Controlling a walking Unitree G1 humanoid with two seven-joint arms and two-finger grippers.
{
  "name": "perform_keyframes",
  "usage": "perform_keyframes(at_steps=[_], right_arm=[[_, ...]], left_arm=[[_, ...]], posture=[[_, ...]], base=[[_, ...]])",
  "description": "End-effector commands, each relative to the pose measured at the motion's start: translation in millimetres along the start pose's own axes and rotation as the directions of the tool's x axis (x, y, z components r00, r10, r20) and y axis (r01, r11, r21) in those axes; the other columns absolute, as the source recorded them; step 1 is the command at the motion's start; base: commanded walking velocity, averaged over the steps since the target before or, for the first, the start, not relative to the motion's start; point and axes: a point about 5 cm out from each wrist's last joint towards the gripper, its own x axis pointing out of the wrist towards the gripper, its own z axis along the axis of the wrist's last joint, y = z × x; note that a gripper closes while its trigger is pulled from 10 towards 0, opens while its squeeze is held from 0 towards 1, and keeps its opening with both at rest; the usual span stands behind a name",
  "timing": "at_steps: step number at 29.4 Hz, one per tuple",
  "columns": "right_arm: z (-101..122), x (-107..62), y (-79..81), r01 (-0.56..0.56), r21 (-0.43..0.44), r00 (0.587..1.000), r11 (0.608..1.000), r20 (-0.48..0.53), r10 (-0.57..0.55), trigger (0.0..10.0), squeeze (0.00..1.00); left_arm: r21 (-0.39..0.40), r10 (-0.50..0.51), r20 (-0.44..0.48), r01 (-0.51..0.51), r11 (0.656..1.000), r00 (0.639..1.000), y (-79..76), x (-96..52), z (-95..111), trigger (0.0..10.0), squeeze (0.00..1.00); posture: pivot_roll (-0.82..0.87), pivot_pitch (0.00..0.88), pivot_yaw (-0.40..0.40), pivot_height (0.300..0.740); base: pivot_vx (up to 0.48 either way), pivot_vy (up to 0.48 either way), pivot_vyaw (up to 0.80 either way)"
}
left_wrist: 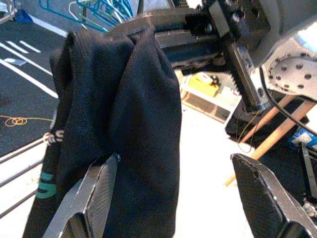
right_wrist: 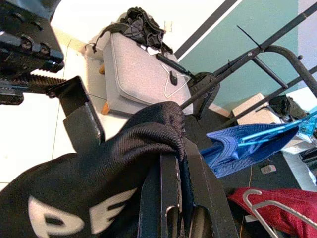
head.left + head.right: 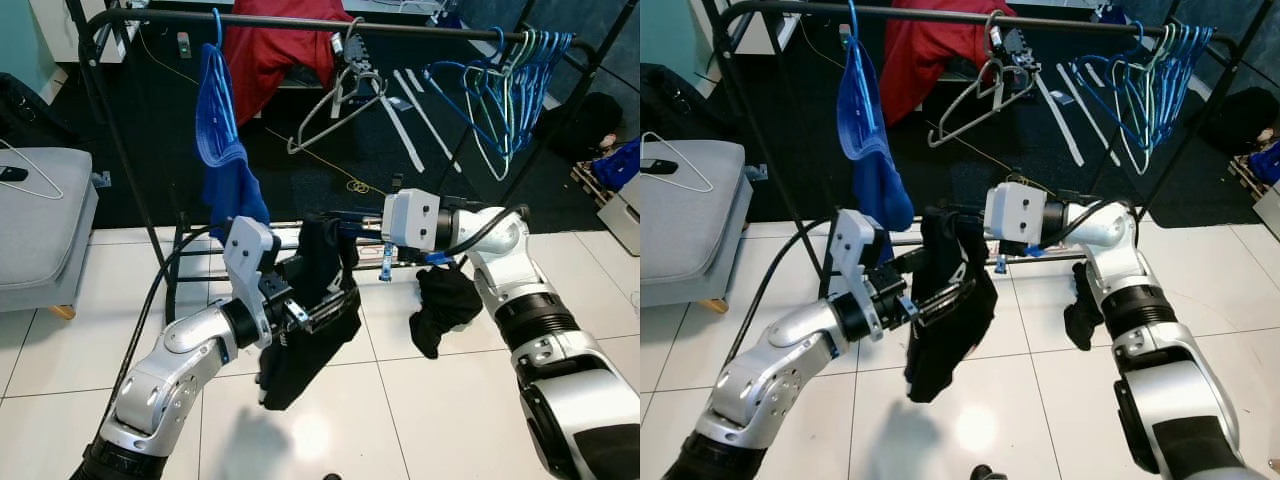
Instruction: Hang hanger
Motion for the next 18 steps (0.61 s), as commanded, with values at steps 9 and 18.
perform_keyframes(at_steps=[9,18], right_arm=[[5,-1.9,-2.8,0.010,-0.015,1.000,1.000,0.022,-0.010,0.0,0.00],[5,-1.6,-2.9,0.012,-0.013,1.000,1.000,0.022,-0.011,0.0,0.00]], left_arm=[[0.025,0.056,-0.017,-0.055,0.998,0.998,8.5,-1.7,-2,0.0,0.00],[0.050,0.113,-0.049,-0.111,0.993,0.992,13.5,-2.8,-6,0.0,0.00]], posture=[[-0.09,0.211,-0.080,0.740],[-0.09,0.216,-0.080,0.740]], base=[[0.000,0.000,0.00],[0.000,0.000,0.00]])
